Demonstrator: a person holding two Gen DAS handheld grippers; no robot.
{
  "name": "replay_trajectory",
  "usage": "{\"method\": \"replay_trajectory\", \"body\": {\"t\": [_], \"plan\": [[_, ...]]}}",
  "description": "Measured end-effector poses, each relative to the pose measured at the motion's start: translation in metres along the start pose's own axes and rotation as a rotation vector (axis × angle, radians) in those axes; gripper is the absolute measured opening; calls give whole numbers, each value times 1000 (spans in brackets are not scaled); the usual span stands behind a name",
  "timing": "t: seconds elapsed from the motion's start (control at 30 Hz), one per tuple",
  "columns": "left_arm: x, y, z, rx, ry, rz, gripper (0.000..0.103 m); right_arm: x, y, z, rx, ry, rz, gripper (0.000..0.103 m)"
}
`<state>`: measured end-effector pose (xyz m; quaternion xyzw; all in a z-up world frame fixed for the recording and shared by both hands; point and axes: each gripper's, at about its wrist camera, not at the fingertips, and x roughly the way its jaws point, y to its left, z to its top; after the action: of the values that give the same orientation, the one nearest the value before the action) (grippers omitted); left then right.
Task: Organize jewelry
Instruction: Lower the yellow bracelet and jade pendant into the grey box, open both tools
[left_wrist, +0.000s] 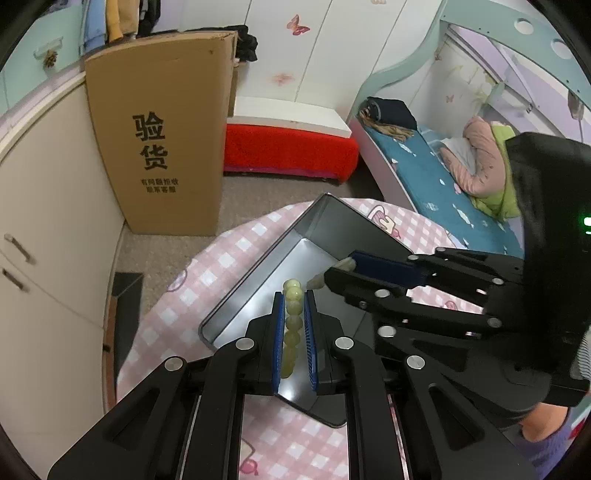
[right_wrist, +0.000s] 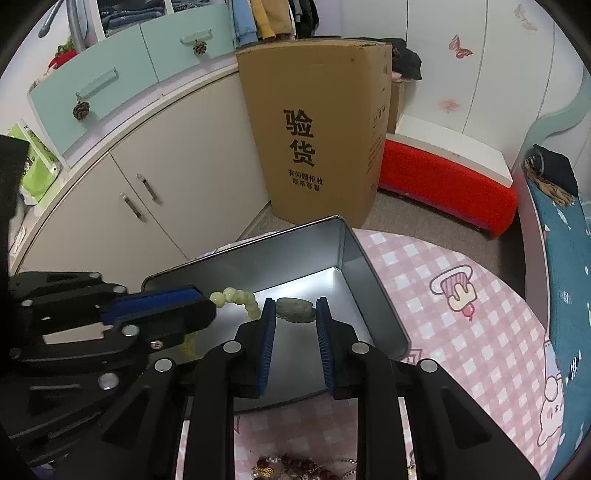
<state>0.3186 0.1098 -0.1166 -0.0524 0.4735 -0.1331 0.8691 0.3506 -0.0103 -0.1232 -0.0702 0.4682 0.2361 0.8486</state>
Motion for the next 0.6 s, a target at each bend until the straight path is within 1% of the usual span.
{"method": "replay_trajectory", "body": {"t": [0.07,0.13,0.2,0.27,0.3,0.37,0.47,0.6], "plan": [[-3,1,1,2,-1,10,14,4,1,3,-5,18,3,22],[-8,3,2,-4,-11,45,23,7,3,5,-2,32,4,22],[-12,6,2,-14,-26,73,40,9,3,7,7,41,4,22],[-17,12,1,-39,-40,87,49,11,2,8,18,52,11,22],[-18,14,1,-46,-43,83,52,11,2,7,19,55,14,22],[-22,16,0,-51,-52,92,53,13,2,7,20,61,18,22],[-27,15,-2,-38,-65,124,53,17,8,8,16,79,19,22],[-27,20,-2,-61,-60,112,55,18,11,7,17,97,11,23]]}}
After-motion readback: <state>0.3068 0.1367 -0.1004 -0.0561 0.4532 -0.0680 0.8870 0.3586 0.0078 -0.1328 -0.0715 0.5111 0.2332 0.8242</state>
